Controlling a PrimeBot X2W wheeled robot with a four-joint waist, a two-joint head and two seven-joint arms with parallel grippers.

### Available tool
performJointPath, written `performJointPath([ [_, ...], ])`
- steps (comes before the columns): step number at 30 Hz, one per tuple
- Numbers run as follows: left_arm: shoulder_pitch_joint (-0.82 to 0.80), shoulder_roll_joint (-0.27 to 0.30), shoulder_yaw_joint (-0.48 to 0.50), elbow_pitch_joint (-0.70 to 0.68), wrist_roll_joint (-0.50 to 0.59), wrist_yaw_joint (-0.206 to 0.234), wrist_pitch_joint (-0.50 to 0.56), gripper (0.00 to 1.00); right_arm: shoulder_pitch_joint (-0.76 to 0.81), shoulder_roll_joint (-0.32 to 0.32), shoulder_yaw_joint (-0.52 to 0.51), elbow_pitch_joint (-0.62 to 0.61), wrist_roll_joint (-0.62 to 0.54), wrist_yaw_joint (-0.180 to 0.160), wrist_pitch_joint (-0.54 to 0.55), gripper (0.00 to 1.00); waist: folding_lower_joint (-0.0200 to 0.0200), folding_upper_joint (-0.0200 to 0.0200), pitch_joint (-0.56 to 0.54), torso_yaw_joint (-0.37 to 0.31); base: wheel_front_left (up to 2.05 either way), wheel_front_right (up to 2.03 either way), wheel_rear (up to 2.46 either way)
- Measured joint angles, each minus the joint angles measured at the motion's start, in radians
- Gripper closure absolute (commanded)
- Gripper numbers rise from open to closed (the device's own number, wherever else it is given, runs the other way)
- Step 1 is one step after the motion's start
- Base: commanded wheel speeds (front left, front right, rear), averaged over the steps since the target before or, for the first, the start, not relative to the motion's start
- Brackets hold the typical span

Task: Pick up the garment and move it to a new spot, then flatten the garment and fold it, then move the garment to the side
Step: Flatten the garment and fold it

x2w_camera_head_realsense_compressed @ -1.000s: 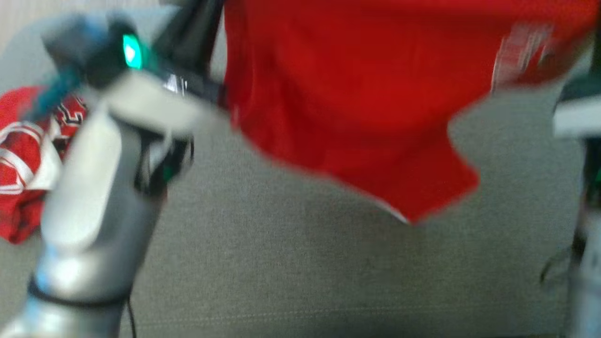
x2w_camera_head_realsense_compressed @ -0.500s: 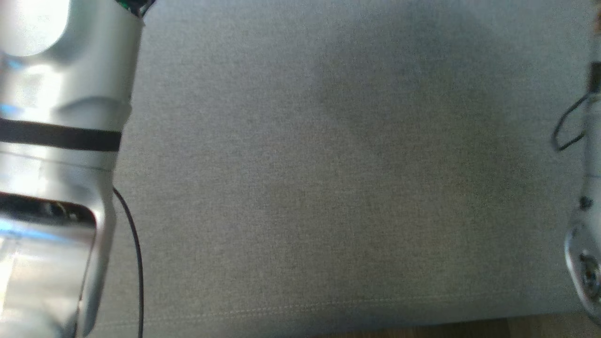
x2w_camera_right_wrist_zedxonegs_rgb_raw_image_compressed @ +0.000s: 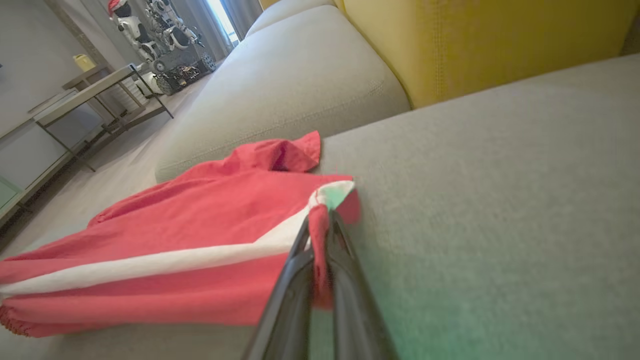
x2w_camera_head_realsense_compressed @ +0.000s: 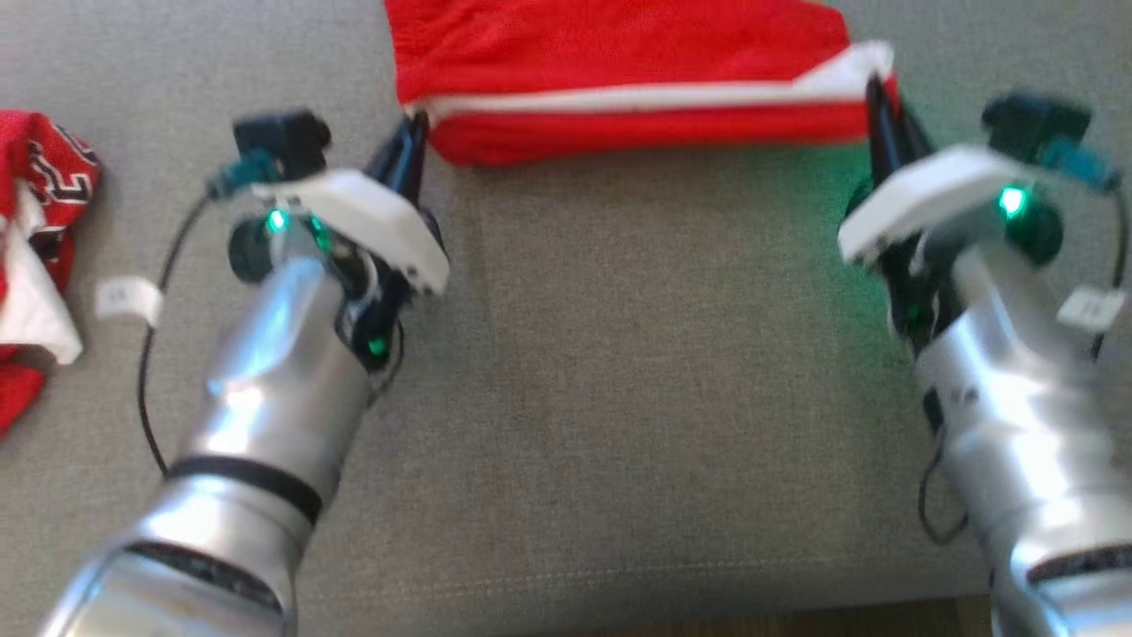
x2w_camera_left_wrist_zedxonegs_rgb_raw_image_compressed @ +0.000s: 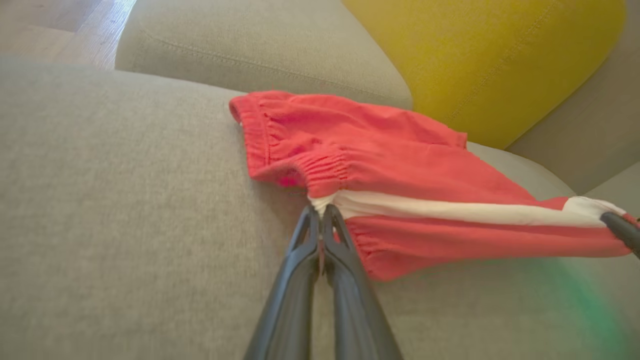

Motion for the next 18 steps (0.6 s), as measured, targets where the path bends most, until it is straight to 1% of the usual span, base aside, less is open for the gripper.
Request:
performJointPath([
  [4, 0.114, 0.002, -0.009, -0.078, -0.012, 0.0, -0.001, 1.0, 0.13, -0.004, 0.032, -0.054, 0.026, 0.0, -0.037, 1.0, 0.0, 0.0, -0.041, 0.004, 0.0, 0.0, 0.0],
  [6, 0.193, 0.007, -0.003, -0.131, 0.009, 0.0, -0.001, 1.0, 0.219, -0.008, 0.037, -0.101, 0.044, 0.0, -0.048, 1.0, 0.0, 0.0, -0.065, 0.004, 0.0, 0.0, 0.0],
  [8, 0.277, 0.02, 0.023, -0.193, 0.04, 0.001, -0.001, 1.0, 0.312, -0.012, 0.039, -0.156, 0.057, 0.0, -0.051, 1.0, -0.0001, 0.0, -0.089, 0.002, 0.0, 0.0, 0.0],
  [10, 0.359, 0.038, 0.044, -0.26, 0.067, 0.011, -0.001, 1.0, 0.405, -0.014, 0.033, -0.222, 0.067, 0.0, -0.051, 1.0, -0.0001, 0.0, -0.112, 0.0, 0.0, 0.0, 0.0],
  [14, 0.511, 0.057, 0.058, -0.406, 0.126, 0.028, -0.001, 1.0, 0.585, -0.008, -0.023, -0.37, 0.066, 0.0, -0.033, 1.0, -0.0001, 0.0, -0.155, -0.001, 0.0, 0.0, 0.0],
  [18, 0.672, 0.075, 0.058, -0.527, 0.15, 0.055, -0.001, 1.0, 0.785, 0.028, -0.091, -0.54, 0.043, 0.0, 0.028, 1.0, -0.0001, 0.0001, -0.197, -0.002, 0.0, 0.0, 0.0],
])
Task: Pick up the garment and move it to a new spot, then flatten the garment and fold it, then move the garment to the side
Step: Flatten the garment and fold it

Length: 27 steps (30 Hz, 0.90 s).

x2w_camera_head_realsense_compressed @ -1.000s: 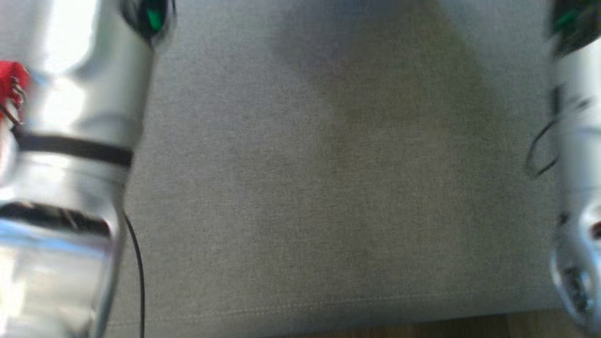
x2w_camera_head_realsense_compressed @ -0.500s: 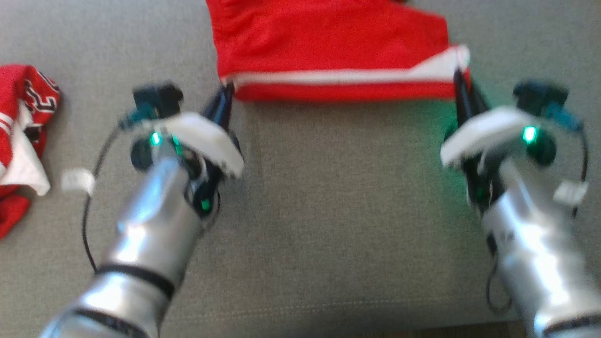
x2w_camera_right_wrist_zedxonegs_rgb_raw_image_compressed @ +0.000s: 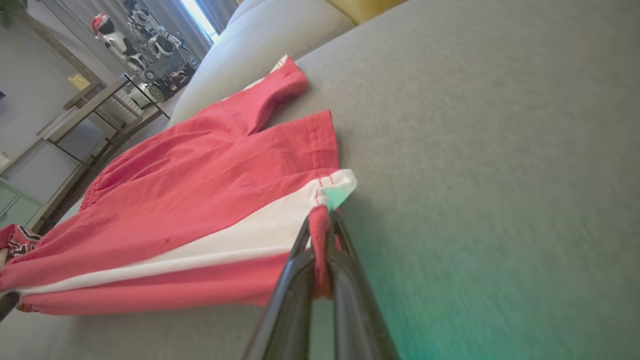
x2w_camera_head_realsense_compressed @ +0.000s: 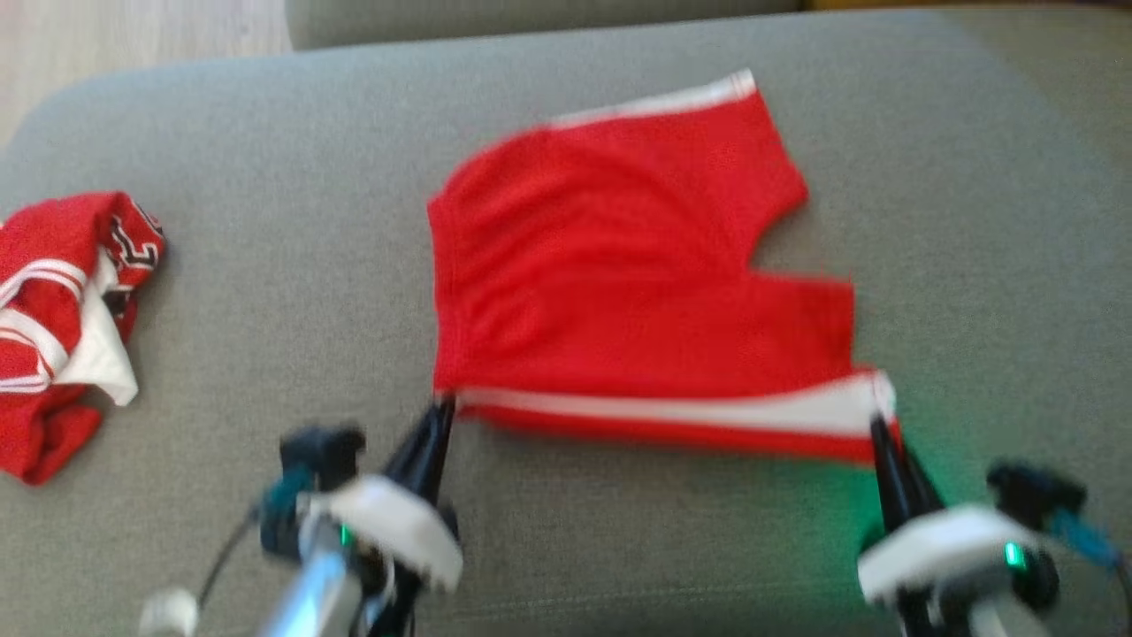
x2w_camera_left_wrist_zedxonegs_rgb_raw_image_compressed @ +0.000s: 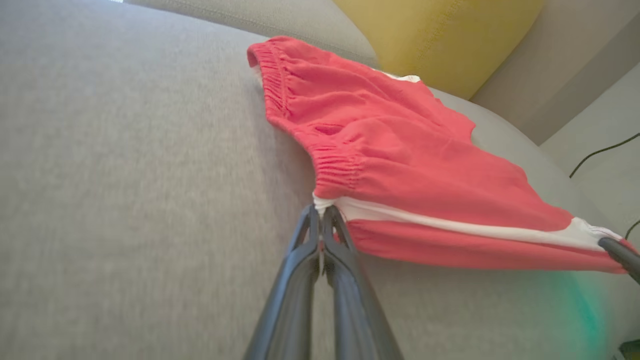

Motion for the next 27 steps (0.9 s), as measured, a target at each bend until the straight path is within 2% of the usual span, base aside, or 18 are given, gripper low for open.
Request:
performJointPath([
  [2, 0.079, 0.01, -0.001, -0.048, 0.0, 0.023, 0.0, 1.0, 0.096, 0.02, -0.026, -0.088, -0.019, 0.0, 0.039, 1.0, 0.0, 0.0, -0.021, -0.002, 0.0, 0.0, 0.0],
  [3, 0.079, 0.01, -0.001, -0.048, 0.0, 0.023, 0.0, 1.0, 0.096, 0.02, -0.026, -0.088, -0.019, 0.0, 0.039, 1.0, 0.0, 0.0, -0.021, -0.002, 0.0, 0.0, 0.0],
  [9, 0.267, 0.031, -0.002, -0.222, -0.014, 0.1, 0.037, 1.0, 0.31, 0.04, -0.089, -0.317, -0.05, 0.0, 0.164, 1.0, 0.0, 0.0, -0.079, -0.009, 0.0, 0.0, 0.0],
  [15, 0.359, 0.072, -0.006, -0.358, -0.018, 0.137, 0.106, 1.0, 0.398, 0.045, -0.109, -0.43, -0.031, 0.0, 0.219, 1.0, -0.0001, 0.0, -0.103, -0.007, 0.0, 0.0, 0.0],
  [21, 0.35, 0.092, -0.002, -0.445, -0.046, 0.148, 0.182, 1.0, 0.355, 0.045, -0.133, -0.458, -0.077, 0.0, 0.247, 1.0, 0.0, 0.0, -0.078, 0.001, 0.0, 0.0, 0.0],
  [27, 0.198, 0.094, 0.018, -0.466, -0.077, 0.135, 0.237, 1.0, 0.088, 0.039, -0.138, -0.421, -0.137, 0.0, 0.274, 1.0, 0.0, 0.0, -0.008, 0.016, 0.0, 0.0, 0.0],
])
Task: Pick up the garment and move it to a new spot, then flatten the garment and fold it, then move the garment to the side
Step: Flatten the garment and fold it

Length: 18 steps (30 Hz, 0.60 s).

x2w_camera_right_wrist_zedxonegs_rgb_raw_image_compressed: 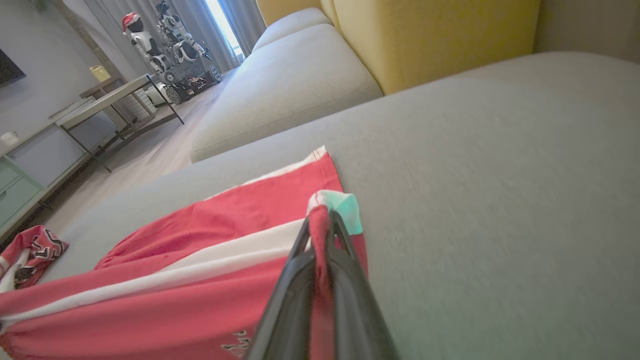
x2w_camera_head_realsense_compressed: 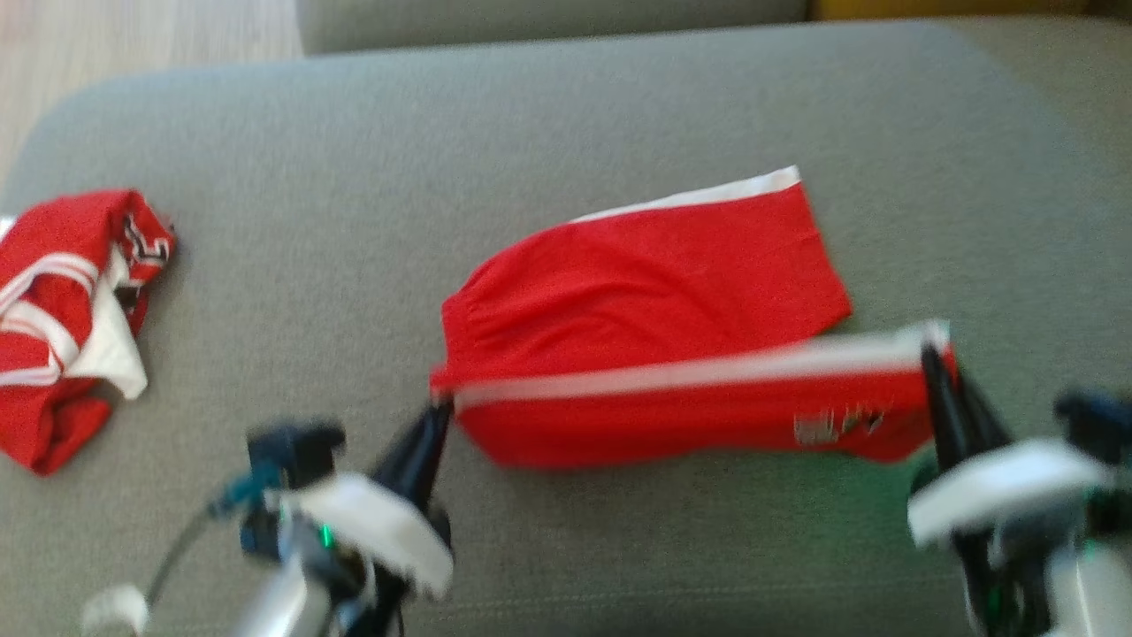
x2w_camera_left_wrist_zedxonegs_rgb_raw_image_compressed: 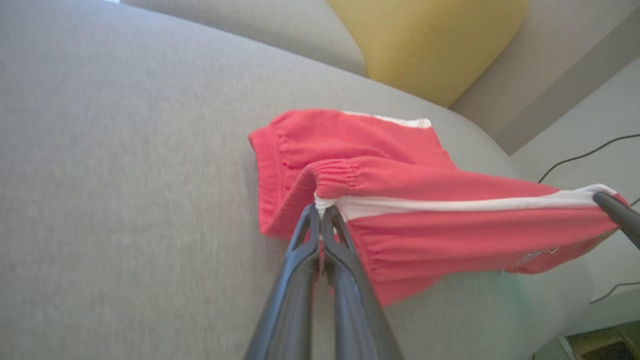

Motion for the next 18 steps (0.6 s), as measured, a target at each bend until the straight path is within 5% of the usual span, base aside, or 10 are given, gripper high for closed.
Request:
performJointPath([
  [11, -0.325, -0.046, 0.016, 0.179, -0.014, -0.077, 0.002, 1.0, -0.502, -0.091, 0.061, 0.336, 0.011, 0.0, -0.03, 1.0, 0.0, 0.0, 0.158, 0.058, 0.0, 0.0, 0.0],
  [18, -0.452, -0.083, 0.009, 0.341, -0.016, -0.117, -0.029, 1.0, -0.656, -0.112, 0.106, 0.574, 0.035, 0.0, -0.12, 1.0, 0.0001, 0.0, 0.216, 0.091, 0.0, 0.0, 0.0],
])
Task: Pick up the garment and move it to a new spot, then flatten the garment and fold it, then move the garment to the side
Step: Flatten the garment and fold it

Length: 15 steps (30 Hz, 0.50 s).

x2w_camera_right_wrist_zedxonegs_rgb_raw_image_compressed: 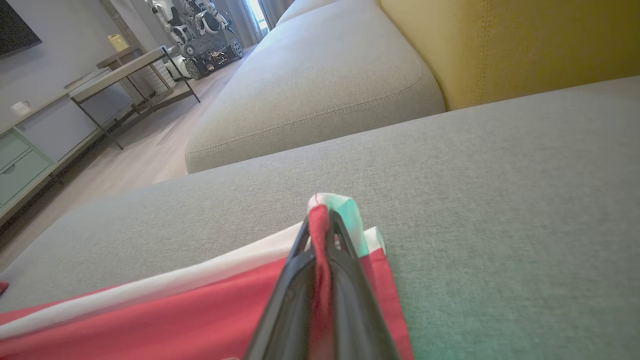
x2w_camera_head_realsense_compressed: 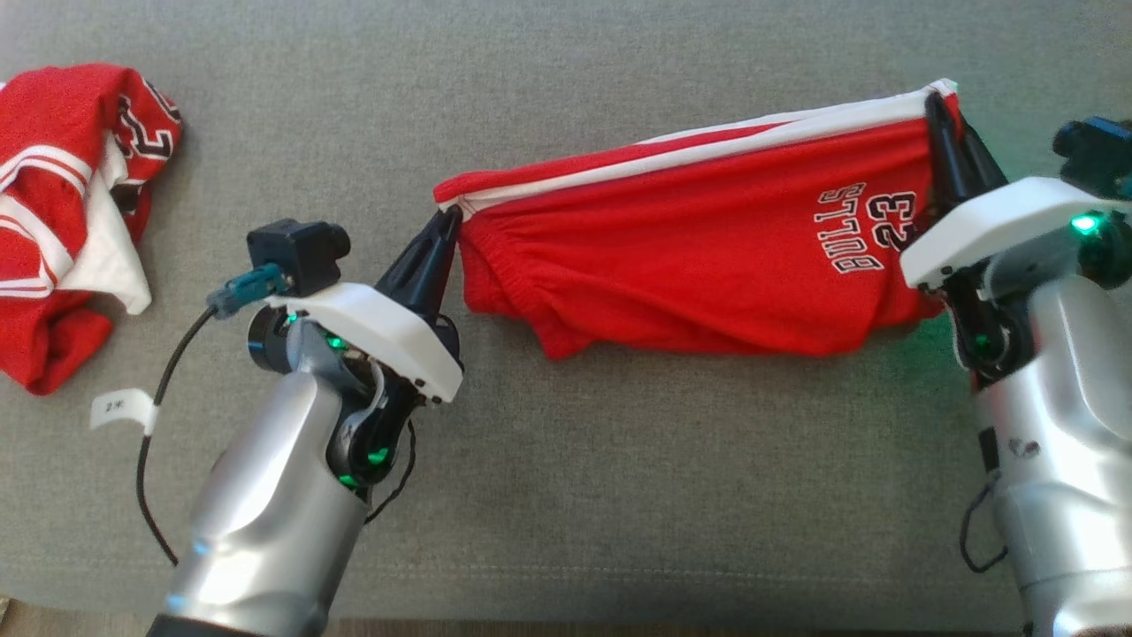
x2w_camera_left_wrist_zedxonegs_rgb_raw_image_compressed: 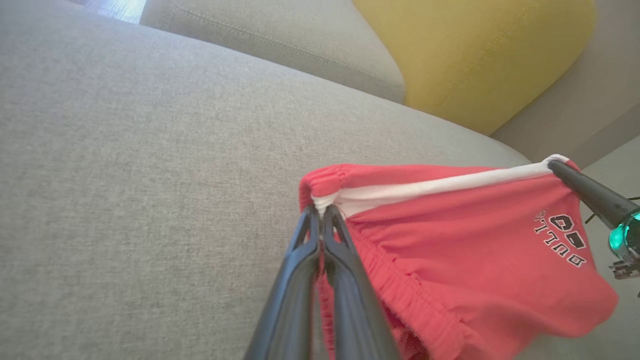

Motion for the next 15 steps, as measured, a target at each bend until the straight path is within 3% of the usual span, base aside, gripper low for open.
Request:
performJointPath([
  [2, -0.016, -0.005, -0.002, 0.037, 0.0, -0.01, -0.014, 1.0, -0.026, -0.007, 0.022, 0.053, 0.012, 0.0, -0.026, 1.0, 0.0, 0.0, 0.008, 0.001, 0.0, 0.0, 0.0],
  [3, -0.023, -0.009, -0.005, 0.052, -0.002, -0.016, -0.014, 0.79, -0.035, -0.012, 0.032, 0.074, 0.012, 0.0, -0.041, 0.85, 0.0, 0.0, 0.009, -0.001, 0.0, 0.0, 0.0],
  [4, -0.027, -0.012, -0.006, 0.066, -0.005, -0.023, -0.016, 0.5, -0.043, -0.015, 0.041, 0.091, 0.016, 0.0, -0.06, 0.5, 0.0, 0.0, 0.011, -0.002, 0.0, 0.0, 0.0],
  [5, -0.028, -0.017, -0.009, 0.072, -0.004, -0.026, -0.027, 0.0, -0.048, -0.018, 0.048, 0.104, 0.023, 0.0, -0.075, 0.0, 0.0, 0.0, 0.012, -0.004, 0.0, 0.0, 0.0],
  [11, -0.027, -0.018, -0.016, 0.095, 0.006, -0.03, -0.104, 0.0, -0.056, -0.026, 0.084, 0.14, 0.03, 0.0, -0.166, 0.0, 0.0, 0.0, 0.004, -0.014, 0.0, 0.0, 0.0],
  [15, -0.009, -0.009, -0.011, 0.061, 0.067, 0.015, -0.187, 0.0, -0.029, -0.029, 0.111, 0.1, 0.021, 0.0, -0.249, 0.0, 0.0, 0.0, -0.019, -0.026, 0.0, 0.0, 0.0],
])
